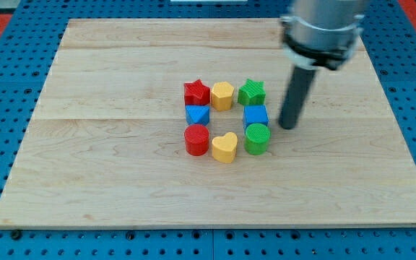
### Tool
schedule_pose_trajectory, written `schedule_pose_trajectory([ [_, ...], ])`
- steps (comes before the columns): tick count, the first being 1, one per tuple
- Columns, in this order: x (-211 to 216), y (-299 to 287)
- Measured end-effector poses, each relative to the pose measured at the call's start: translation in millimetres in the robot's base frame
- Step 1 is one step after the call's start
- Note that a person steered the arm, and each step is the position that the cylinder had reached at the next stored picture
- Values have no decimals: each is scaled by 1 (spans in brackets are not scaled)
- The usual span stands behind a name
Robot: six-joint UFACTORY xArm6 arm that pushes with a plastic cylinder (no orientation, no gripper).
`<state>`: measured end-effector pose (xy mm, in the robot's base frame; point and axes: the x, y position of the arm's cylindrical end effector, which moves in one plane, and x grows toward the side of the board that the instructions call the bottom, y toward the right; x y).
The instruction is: Slide blue cube along with blue triangle towards center left
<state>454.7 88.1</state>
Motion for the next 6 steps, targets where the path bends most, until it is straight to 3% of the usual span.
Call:
schedule_pose_trajectory([
  [1,12,-80],
  [2,-3,-107],
  [3,-24,-68],
  [5,-23,-213],
  [6,-26,-155],
])
